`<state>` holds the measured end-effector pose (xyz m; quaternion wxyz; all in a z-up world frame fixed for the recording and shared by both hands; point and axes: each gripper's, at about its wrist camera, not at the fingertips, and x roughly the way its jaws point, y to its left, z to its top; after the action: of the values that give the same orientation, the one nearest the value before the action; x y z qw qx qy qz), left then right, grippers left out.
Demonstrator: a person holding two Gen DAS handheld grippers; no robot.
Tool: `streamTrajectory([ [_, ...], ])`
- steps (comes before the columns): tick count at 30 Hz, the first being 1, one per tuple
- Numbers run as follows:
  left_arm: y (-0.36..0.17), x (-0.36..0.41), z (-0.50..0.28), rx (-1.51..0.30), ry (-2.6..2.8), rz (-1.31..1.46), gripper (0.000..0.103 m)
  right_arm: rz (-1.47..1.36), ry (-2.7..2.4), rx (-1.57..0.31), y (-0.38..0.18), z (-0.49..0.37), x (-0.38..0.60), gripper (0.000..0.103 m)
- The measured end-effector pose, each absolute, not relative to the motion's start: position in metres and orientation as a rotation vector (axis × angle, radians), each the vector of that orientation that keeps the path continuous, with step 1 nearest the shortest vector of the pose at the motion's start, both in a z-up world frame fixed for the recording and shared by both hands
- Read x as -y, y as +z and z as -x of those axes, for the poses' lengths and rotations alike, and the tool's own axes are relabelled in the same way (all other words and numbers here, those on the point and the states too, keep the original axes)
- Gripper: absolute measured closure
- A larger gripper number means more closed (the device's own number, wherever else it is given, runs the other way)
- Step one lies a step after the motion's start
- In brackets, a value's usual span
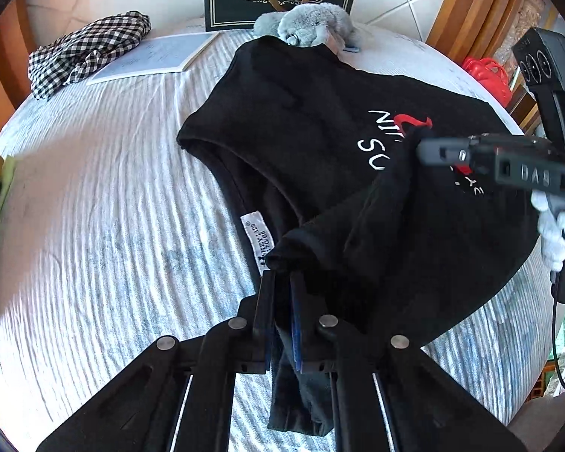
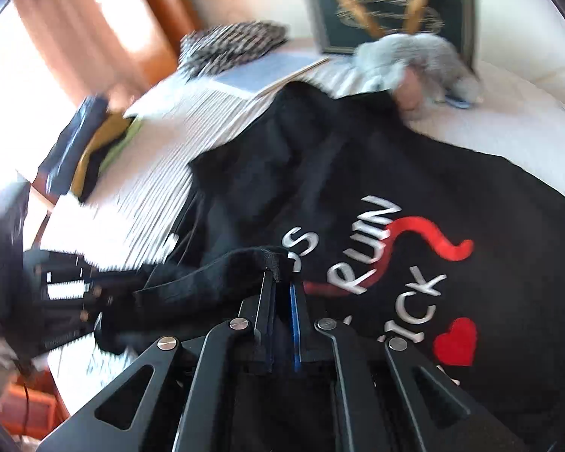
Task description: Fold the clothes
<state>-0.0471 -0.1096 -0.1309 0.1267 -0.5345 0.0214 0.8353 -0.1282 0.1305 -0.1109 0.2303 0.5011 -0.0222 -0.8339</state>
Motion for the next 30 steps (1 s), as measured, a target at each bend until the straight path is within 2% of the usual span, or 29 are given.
streamTrajectory([
  [2, -0.135, 0.112, 0.051, -0.049, 2.433, 1.582, 0.096, -1.477, -2.344, 0.154, -0.121, 0.144, -0.150, 0.092],
  [4, -0.134, 0.117, 0.055, -0.003, 2.438, 1.596, 0.096, -1.533, -2.352, 0.104, -0.130, 0.147, -0.155, 0.086],
  [6, -0.125, 0.121, 0.056, 0.036, 2.452, 1.573, 0.096, -1.529, -2.360, 0.093, -0.128, 0.143, -0.161, 0.069],
  [7, -0.119, 0.122, 0.055, 0.037, 2.464, 1.554, 0.096, -1.510, -2.373, 0.109, -0.122, 0.139, -0.167, 0.054],
  [8, -0.113, 0.119, 0.055, 0.027, 2.459, 1.534, 0.096, -1.490, -2.385, 0.125, -0.117, 0.135, -0.172, 0.047],
  [11, -0.100, 0.102, 0.055, -0.053, 2.440, 1.472, 0.094, -1.471, -2.414, 0.154, -0.104, 0.120, -0.201, 0.047],
  [14, -0.101, 0.078, 0.057, -0.183, 2.408, 1.437, 0.086, -1.503, -2.453, 0.156, -0.099, 0.102, -0.234, 0.047],
  [19, -0.111, 0.036, 0.056, -0.290, 2.282, 1.426, 0.085, -1.639, -2.543, 0.228, -0.104, 0.066, -0.308, 0.046],
  [20, -0.111, 0.028, 0.054, -0.293, 2.257, 1.415, 0.082, -1.663, -2.557, 0.250, -0.107, 0.058, -0.322, 0.046],
  [23, -0.115, 0.006, 0.055, -0.306, 2.238, 1.416, 0.065, -1.726, -2.582, 0.319, -0.119, 0.042, -0.358, 0.045],
  [25, -0.121, 0.001, 0.063, -0.302, 2.259, 1.447, 0.065, -1.765, -2.570, 0.358, -0.126, 0.034, -0.380, 0.045],
  [26, -0.123, 0.001, 0.068, -0.282, 2.271, 1.468, 0.067, -1.763, -2.564, 0.367, -0.129, 0.031, -0.387, 0.045],
  [27, -0.125, 0.001, 0.073, -0.263, 2.282, 1.489, 0.089, -1.755, -2.560, 0.366, -0.130, 0.031, -0.387, 0.045],
  [28, -0.126, 0.003, 0.080, -0.240, 2.299, 1.518, 0.098, -1.746, -2.555, 0.364, -0.130, 0.032, -0.387, 0.045],
  [30, -0.122, 0.012, 0.090, -0.133, 2.310, 1.545, 0.098, -1.739, -2.549, 0.358, -0.130, 0.033, -0.386, 0.045],
])
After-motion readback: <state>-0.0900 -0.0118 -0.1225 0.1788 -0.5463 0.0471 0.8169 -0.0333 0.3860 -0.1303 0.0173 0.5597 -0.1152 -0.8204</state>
